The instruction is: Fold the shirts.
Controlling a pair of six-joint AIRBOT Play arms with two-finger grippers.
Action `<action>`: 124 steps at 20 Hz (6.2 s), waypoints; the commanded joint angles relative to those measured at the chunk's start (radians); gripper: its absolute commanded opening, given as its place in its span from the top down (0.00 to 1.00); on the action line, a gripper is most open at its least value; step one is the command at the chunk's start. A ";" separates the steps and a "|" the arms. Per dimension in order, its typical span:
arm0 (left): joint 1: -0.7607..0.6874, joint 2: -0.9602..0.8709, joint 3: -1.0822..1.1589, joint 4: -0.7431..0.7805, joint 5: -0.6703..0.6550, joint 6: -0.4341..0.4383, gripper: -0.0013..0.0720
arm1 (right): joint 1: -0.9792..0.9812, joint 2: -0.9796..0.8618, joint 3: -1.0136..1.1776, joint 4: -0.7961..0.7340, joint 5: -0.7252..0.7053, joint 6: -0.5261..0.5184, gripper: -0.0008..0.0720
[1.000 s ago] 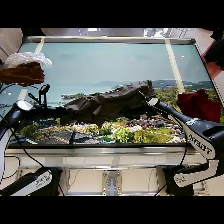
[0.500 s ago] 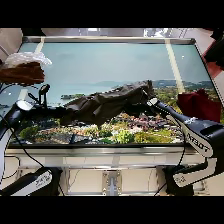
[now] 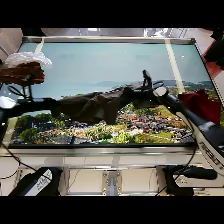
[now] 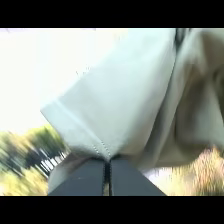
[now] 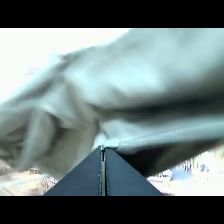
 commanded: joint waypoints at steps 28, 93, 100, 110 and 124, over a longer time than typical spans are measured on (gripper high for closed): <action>-0.113 -0.476 0.513 0.370 0.145 -0.367 0.97 | -0.117 -0.175 0.514 -0.583 -0.151 0.158 0.98; 0.439 -0.241 -0.411 -0.482 0.134 -0.166 0.96 | -0.436 0.195 0.160 -0.571 0.403 0.030 0.32; 0.439 -0.241 -0.409 -0.484 0.110 -0.126 0.96 | -0.492 0.161 -0.258 -0.373 0.439 0.116 0.27; 0.439 -0.241 -0.410 -0.484 0.092 -0.117 0.96 | -0.491 -0.031 -0.299 -0.095 0.388 -0.005 0.28; 0.439 -0.235 -0.401 -0.484 0.083 -0.072 0.96 | -0.361 -0.111 -0.250 0.117 0.309 -0.090 0.96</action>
